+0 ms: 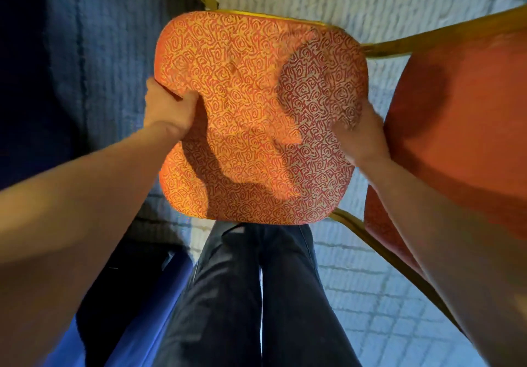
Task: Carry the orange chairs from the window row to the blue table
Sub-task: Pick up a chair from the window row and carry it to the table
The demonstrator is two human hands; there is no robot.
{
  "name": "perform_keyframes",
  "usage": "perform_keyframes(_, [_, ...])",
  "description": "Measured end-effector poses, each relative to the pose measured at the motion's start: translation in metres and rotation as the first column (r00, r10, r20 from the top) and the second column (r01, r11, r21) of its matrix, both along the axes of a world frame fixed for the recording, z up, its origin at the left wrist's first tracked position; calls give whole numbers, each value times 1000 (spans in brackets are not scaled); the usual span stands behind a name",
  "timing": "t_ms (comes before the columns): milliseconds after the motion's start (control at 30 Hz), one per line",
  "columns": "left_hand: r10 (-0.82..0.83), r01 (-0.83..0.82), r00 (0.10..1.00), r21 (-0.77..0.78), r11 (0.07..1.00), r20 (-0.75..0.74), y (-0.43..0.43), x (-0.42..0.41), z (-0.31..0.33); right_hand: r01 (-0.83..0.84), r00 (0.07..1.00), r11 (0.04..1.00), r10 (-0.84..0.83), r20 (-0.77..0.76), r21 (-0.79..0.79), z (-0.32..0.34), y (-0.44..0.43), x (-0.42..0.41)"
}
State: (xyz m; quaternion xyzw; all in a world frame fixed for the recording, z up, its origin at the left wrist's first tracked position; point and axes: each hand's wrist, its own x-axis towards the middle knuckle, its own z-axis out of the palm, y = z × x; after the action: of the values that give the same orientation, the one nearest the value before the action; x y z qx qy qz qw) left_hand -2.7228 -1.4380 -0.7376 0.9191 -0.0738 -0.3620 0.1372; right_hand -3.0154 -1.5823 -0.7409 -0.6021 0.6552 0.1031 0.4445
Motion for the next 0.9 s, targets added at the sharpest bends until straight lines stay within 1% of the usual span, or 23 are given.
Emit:
perform_keyframes(67, [-81,81,997,-8,997,2,9,-14,25,-92,994,996,92,52,-7,19,10,-10])
perform_keyframes(133, [-102,101,995,-59,993,-13,11,-30,50,-155,984,988,156,80,-20,23,17,-21])
perform_keyframes(167, [-105,102,994,-82,991,-28,11,-39,65,-198,977,980,198,81,-8,42,21,-17])
perform_keyframes(200, [-118,114,992,-97,989,-42,12,-51,86,-242,966,970,242,87,-9,75,28,-11])
perform_keyframes(333, [-182,177,983,-146,973,-21,16,-86,149,-373,926,928,373,59,-21,148,47,-12])
perform_keyframes(400, [-178,170,984,-169,971,-31,21,-98,175,-392,917,919,393,67,-35,174,52,-18])
perform_keyframes(500, [-179,175,984,-202,964,-4,29,-117,213,-395,907,917,400,135,-59,212,55,-34])
perform_keyframes(600, [-198,195,980,-213,957,10,36,-129,236,-404,902,909,414,123,-98,243,57,-49])
perform_keyframes(633, [-197,198,980,-228,953,25,39,-134,251,-430,888,890,447,105,-150,258,57,-55])
perform_keyframes(700, [-200,196,980,-225,954,8,41,-140,265,-436,886,883,456,91,-177,267,55,-60])
perform_keyframes(900, [-221,209,975,-238,948,-24,51,-156,305,-465,851,848,508,135,-256,303,54,-60])
